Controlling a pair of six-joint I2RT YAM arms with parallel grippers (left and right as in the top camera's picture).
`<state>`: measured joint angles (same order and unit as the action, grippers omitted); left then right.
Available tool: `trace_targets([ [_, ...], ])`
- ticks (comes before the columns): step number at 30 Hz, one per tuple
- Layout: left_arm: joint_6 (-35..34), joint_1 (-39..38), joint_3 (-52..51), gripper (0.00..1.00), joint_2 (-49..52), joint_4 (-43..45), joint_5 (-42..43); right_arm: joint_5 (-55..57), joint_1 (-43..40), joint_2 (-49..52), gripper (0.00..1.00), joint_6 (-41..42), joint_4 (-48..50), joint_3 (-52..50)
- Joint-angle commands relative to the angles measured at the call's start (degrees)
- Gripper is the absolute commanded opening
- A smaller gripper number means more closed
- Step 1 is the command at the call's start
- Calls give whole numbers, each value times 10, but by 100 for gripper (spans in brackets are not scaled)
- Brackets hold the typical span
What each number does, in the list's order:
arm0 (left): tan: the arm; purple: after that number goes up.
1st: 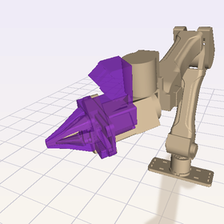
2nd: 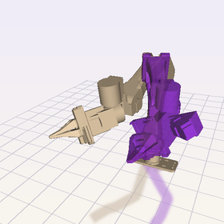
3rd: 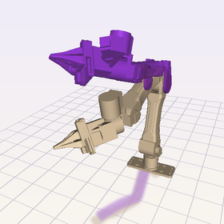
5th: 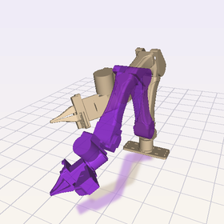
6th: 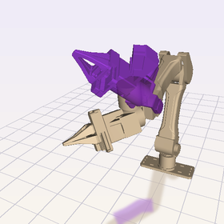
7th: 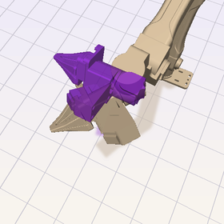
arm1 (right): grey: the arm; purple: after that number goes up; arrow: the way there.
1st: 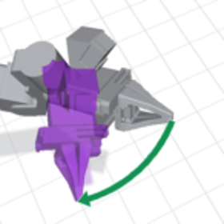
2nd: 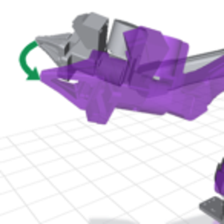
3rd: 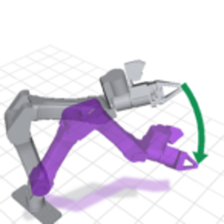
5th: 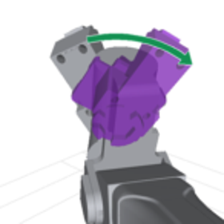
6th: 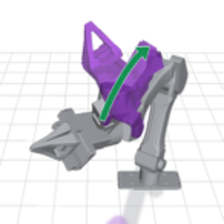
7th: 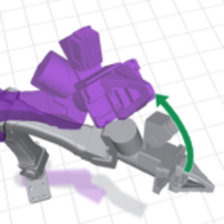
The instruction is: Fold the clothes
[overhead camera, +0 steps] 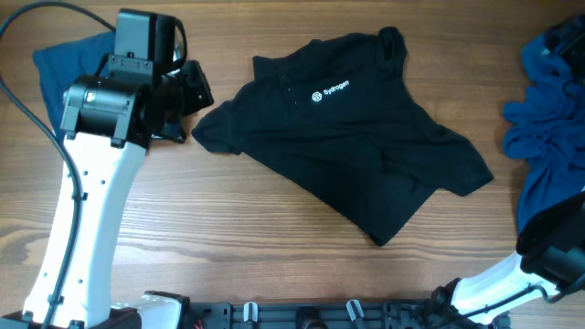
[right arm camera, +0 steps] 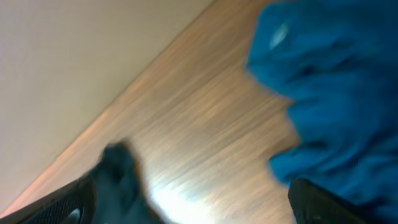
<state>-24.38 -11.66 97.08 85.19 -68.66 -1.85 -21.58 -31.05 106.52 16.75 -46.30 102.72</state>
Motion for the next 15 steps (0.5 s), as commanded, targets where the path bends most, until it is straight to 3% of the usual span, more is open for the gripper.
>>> trace_targets([
  [1,-19,18,-9,4,8,-11,-11,-184,11,-1,88,-37,-80,7],
  [4,-21,41,-19,4,32,4,-12,-123,49,-1,66,-78,-240,1],
  [8,-21,53,-22,4,80,25,-12,-44,133,-4,66,-82,-355,-56],
  [15,-20,51,-22,4,178,45,15,-1,296,-29,66,-21,-362,-159],
])
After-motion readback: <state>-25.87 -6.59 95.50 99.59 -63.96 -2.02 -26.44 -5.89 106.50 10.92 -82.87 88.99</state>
